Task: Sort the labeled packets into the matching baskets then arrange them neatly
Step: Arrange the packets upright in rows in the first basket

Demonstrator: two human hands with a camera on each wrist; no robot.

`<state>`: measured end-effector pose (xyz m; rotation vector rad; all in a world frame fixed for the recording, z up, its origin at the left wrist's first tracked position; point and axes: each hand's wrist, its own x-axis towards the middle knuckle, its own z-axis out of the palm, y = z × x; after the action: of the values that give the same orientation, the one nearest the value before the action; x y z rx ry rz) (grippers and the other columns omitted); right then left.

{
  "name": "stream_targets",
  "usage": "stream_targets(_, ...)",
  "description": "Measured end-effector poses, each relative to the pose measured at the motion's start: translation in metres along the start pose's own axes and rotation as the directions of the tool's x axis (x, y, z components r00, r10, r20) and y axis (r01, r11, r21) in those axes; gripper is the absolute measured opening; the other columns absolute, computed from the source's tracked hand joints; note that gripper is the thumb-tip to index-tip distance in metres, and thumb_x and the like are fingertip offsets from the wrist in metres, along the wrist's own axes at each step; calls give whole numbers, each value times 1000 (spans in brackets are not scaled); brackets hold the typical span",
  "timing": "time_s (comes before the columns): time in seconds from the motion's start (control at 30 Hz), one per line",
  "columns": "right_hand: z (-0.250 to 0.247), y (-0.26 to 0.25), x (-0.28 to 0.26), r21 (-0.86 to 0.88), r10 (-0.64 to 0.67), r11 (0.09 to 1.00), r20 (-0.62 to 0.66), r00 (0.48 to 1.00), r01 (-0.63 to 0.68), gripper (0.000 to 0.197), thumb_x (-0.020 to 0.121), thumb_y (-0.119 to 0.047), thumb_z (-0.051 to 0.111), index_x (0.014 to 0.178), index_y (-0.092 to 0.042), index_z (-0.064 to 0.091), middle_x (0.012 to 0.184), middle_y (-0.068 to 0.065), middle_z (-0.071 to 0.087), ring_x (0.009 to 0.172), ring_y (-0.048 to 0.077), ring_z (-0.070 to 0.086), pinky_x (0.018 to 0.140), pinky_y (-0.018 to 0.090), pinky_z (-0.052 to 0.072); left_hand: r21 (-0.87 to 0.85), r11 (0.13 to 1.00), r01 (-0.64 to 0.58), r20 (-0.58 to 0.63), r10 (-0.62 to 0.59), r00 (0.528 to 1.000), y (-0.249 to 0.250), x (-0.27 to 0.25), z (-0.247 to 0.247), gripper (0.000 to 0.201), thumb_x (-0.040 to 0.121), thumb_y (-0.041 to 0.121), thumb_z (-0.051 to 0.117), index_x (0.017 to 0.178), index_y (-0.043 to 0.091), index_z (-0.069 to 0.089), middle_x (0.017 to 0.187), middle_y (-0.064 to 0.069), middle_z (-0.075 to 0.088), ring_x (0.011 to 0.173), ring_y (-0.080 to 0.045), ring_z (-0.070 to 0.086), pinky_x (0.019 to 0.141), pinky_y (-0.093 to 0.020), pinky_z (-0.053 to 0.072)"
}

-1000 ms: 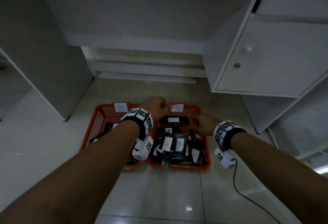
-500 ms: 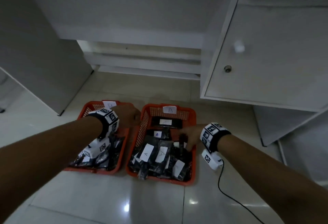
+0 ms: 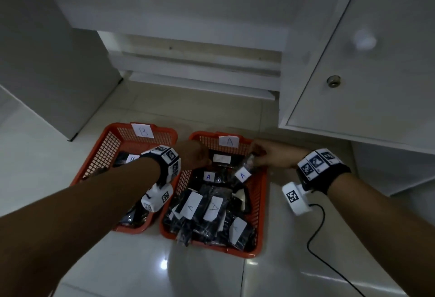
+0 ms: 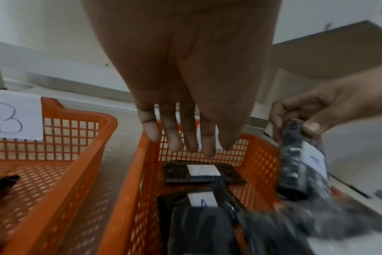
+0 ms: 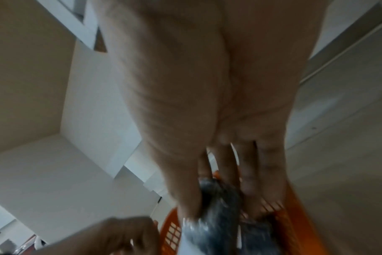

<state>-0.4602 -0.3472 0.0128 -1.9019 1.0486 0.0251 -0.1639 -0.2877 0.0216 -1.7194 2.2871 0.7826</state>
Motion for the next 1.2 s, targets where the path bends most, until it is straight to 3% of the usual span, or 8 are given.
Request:
stream_targets(0.17,28,8,4,34,96,995,-401,911,-90,30,87,-45,77,99,-25,58,96,-3,71,88,16,68,81,42,59,109,993,47,94,-58,994,-10,24,-9,38,100,46,60,113,13,72,114,-6,71,102,-23,66,90,-37,55)
stream_targets(0.33,48,5,-1,-34,84,993,-472,878,-113,34,89,-50,74,111,-29,58,99,-14,68,86,6,66,69,27,54,165,986,18,137,-41,990,-16,27,-23,35,99,48,59,107,16,69,110,-3,70,102,-22,65,95,-36,52)
stream_targets(0.47,52,-7,9,361,157,932,-343,926,-24,23,89,-34,83,103,-22,70,98,-4,74,90,15,74,73,33,63,-62,996,-68,78,73,994,-7,13,-17,54,99,58,54,143,25,51,133,5,62,117,-18,62,98,-32,50)
stream_targets(0.57,54,-11,21,407,124,914,-305,944,12,28,89,-30,84,93,-7,68,106,10,76,89,15,75,68,28,60,-303,952,-46,-44,34,998,-6,16,1,68,97,62,53,153,27,37,129,10,55,118,-17,60,96,-30,48)
stream_targets(0.7,57,-16,29,462,182,887,-356,916,3,23,96,-28,77,105,-7,70,105,9,77,90,16,75,72,27,60,-392,916,-83,-158,22,987,-30,24,14,42,96,64,53,119,32,67,106,14,70,96,-7,66,83,-28,52)
stream_targets(0.83,54,-12,36,116,145,987,-317,937,-113,13,99,-20,69,93,-8,72,93,1,74,79,-2,67,70,16,50,-504,859,-92,-449,-169,877,-65,13,6,26,100,48,59,99,24,68,87,11,68,79,-4,64,62,-18,42)
stream_targets(0.97,67,-14,56,-99,269,958,-14,963,-269,20,100,-33,68,113,-19,74,108,-1,75,97,17,72,88,34,58,-594,800,-84,-476,-265,839,-96,-1,-2,27,100,50,59,98,25,69,88,8,71,80,-4,66,66,-25,47)
stream_targets(1.2,84,-21,86,19,316,948,22,948,-317,32,92,-30,80,121,-21,68,106,-2,73,85,11,68,75,22,56,-569,804,-170,-494,-170,853,-107,-16,10,24,101,44,59,108,23,70,94,11,72,84,3,66,66,-14,46)
